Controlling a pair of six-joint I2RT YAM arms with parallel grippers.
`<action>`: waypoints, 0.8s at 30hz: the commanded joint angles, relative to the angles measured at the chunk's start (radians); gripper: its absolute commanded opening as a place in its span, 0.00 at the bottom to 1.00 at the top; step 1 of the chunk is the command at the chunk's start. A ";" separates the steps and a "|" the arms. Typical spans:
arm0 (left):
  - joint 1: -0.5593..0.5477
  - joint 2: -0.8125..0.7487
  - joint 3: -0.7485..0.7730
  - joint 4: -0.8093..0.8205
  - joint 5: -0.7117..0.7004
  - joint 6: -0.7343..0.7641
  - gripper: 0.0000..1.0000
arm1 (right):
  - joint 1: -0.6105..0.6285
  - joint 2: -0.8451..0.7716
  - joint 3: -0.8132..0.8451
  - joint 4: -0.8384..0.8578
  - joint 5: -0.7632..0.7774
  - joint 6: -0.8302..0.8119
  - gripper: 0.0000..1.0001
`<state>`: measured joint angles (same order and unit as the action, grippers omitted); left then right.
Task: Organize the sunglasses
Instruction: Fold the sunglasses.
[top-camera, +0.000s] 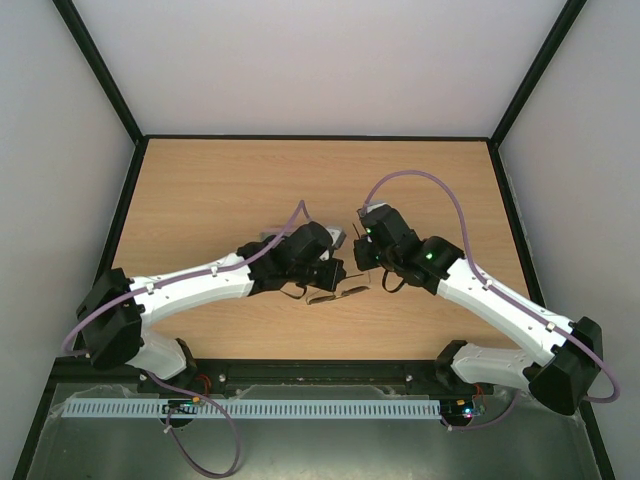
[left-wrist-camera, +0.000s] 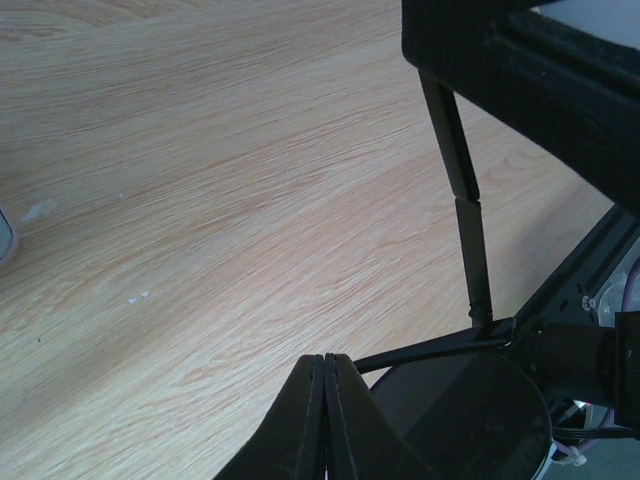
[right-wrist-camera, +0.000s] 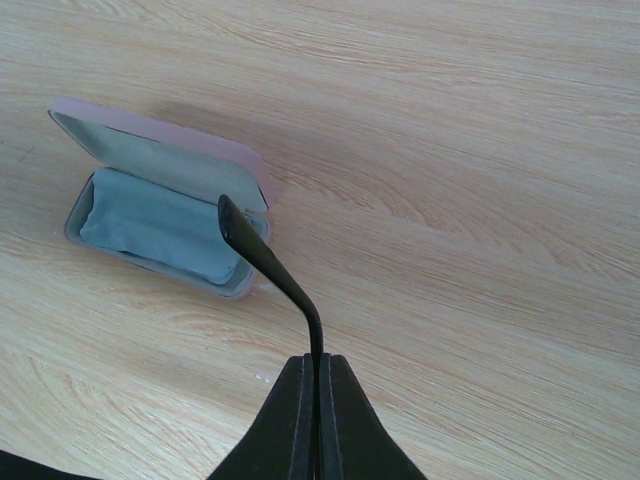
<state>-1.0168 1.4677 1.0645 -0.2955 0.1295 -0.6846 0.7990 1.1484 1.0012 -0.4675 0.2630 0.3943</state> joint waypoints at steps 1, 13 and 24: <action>-0.013 0.007 -0.018 0.034 0.023 -0.010 0.03 | 0.002 0.005 -0.001 0.000 0.021 0.016 0.01; -0.021 -0.002 -0.043 0.066 0.076 -0.019 0.03 | -0.003 0.002 -0.001 -0.006 0.037 0.023 0.02; 0.001 -0.107 0.049 -0.059 -0.047 -0.007 0.24 | -0.006 -0.006 -0.007 -0.001 0.017 0.023 0.01</action>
<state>-1.0306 1.4086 1.0588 -0.2977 0.1490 -0.6998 0.7971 1.1484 1.0012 -0.4675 0.2794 0.4084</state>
